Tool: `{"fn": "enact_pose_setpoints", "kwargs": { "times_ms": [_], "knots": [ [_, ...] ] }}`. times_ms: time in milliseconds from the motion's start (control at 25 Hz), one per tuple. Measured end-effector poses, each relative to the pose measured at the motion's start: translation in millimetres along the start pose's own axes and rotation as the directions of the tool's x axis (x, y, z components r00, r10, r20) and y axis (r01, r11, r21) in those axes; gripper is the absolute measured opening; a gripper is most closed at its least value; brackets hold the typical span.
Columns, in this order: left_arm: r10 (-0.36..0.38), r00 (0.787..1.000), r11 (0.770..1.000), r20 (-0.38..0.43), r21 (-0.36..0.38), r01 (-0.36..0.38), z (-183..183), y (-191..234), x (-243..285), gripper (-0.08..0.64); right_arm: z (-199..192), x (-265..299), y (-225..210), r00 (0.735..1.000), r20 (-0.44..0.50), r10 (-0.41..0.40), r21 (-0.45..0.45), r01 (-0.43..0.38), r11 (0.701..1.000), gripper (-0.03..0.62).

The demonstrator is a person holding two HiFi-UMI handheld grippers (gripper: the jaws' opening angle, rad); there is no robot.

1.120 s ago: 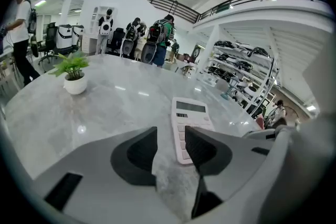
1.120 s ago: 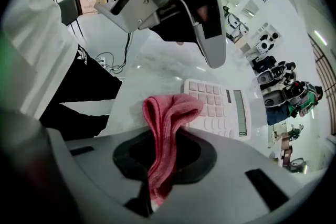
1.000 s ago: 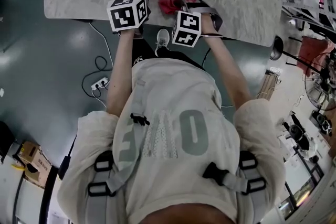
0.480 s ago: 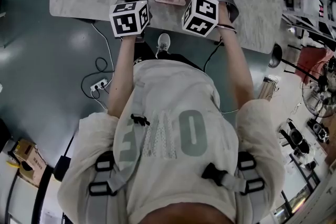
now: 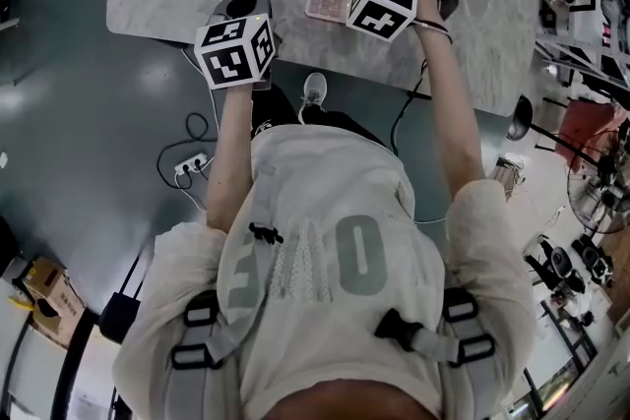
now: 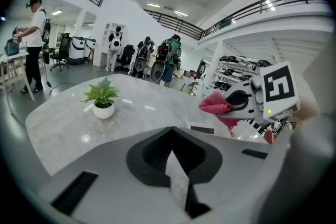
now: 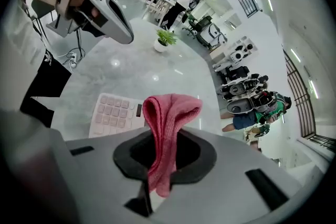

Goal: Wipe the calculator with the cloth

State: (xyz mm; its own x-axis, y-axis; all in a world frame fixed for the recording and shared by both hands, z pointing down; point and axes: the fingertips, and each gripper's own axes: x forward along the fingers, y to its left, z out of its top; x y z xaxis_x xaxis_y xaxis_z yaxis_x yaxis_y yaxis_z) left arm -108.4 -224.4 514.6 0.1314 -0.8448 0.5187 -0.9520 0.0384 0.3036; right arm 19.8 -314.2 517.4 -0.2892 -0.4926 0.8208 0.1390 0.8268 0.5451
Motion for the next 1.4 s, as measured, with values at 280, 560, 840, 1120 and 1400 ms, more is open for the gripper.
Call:
{"fn": "enact_pose_setpoints", "kwargs": {
  "times_ms": [280,560,840,1120,1400],
  "knots": [
    [-0.001,1.0,1.0,-0.007,-0.015,0.001,-8,6,-2,0.02,0,34,18,0.998,-0.032,0.051,-0.007,-0.051,0.999,0.055],
    [0.009,0.999,1.0,-0.031,-0.025,-0.01,-19,17,-2,0.02,2,51,20,0.996,-0.056,0.064,-0.002,-0.064,0.998,0.055],
    [0.022,0.998,0.998,-0.052,-0.058,-0.024,-27,33,3,0.02,2,63,27,0.994,-0.077,0.078,0.001,-0.079,0.997,0.055],
    [0.029,0.997,0.997,-0.066,-0.075,-0.034,-32,39,9,0.02,4,66,32,0.992,-0.087,0.088,-0.005,-0.089,0.996,0.055],
    [0.023,0.998,0.997,-0.067,-0.076,-0.028,-34,33,11,0.02,6,66,54,0.99,-0.082,0.113,-0.021,-0.115,0.993,0.055]
  ]
}}
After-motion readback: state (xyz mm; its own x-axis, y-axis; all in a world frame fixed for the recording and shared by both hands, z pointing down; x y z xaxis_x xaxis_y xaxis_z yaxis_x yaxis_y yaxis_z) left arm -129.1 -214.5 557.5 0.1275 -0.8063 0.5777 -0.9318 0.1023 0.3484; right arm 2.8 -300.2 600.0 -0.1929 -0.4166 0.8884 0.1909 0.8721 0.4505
